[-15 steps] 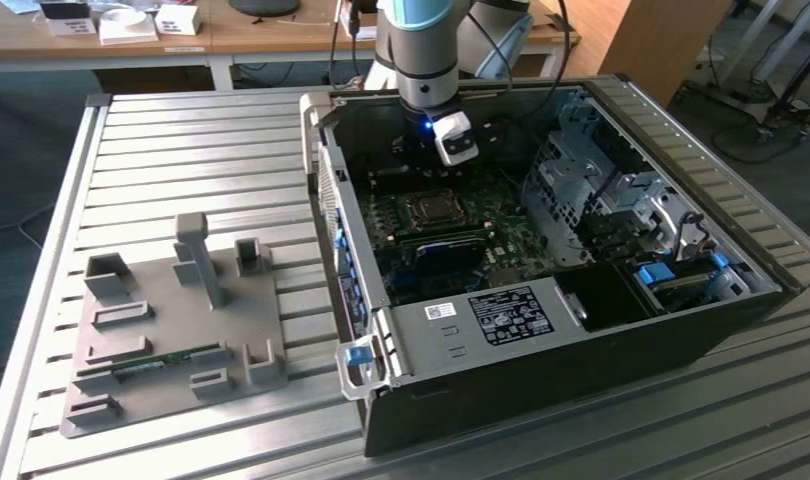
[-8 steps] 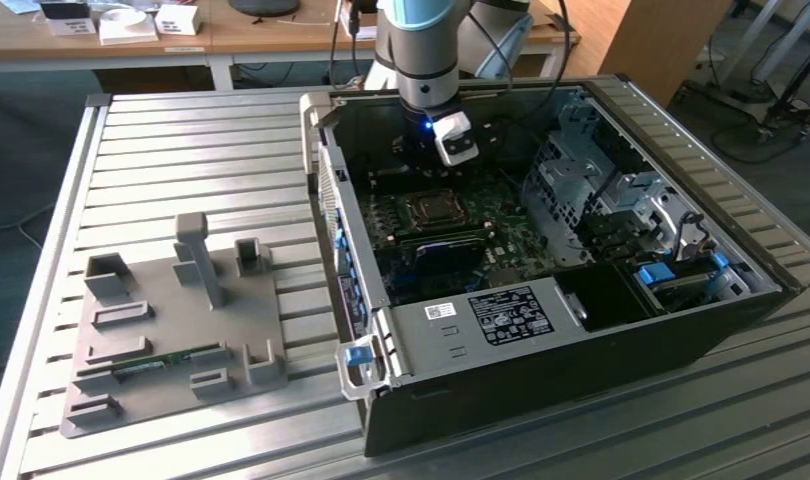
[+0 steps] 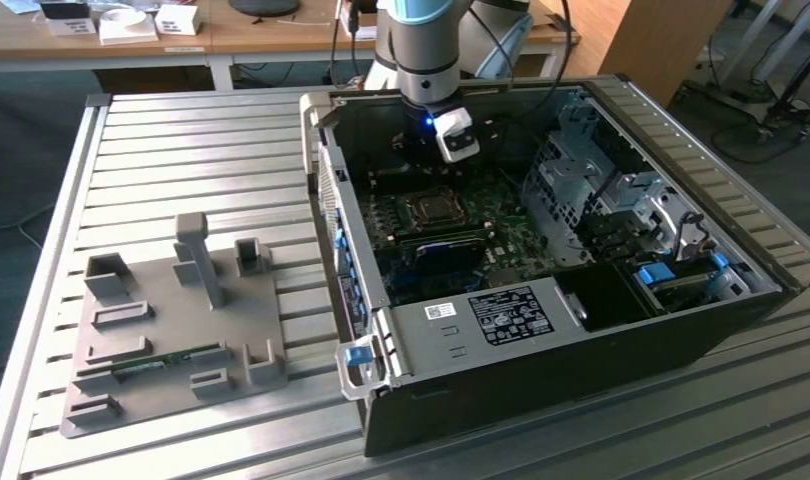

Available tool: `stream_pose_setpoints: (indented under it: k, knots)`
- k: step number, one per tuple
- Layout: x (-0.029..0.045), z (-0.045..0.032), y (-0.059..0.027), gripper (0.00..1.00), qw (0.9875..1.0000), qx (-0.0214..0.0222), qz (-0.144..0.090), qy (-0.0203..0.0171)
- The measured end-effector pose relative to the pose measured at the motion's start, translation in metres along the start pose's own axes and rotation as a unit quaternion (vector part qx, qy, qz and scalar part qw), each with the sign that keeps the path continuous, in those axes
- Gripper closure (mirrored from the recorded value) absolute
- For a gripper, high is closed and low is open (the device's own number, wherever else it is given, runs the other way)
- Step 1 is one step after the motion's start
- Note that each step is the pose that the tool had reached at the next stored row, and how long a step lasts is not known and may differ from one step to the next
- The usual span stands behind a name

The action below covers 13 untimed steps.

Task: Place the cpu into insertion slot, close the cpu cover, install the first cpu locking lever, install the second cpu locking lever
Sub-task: 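Install the first cpu locking lever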

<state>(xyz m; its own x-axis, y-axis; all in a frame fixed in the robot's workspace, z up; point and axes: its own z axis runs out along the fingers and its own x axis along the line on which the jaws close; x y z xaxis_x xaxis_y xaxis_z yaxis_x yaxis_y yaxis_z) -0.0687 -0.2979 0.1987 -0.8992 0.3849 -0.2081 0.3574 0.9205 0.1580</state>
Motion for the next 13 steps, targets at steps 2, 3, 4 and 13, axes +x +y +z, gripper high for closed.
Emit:
stream_pose_setpoints:
  k: [2,3,4,13]
  knots:
    - [-0.001,-0.0003,-0.0025,0.89,1.0,-0.0007,0.0,0.0003]
    - [-0.0016,-0.0004,-0.0039,0.89,1.0,-0.0024,0.001,0.0011]
    - [-0.0021,-0.0005,-0.0052,0.89,1.0,-0.0045,0.001,0.0019]
    - [-0.005,-0.001,-0.012,0.89,0.999,-0.0411,0.012,0.0164]
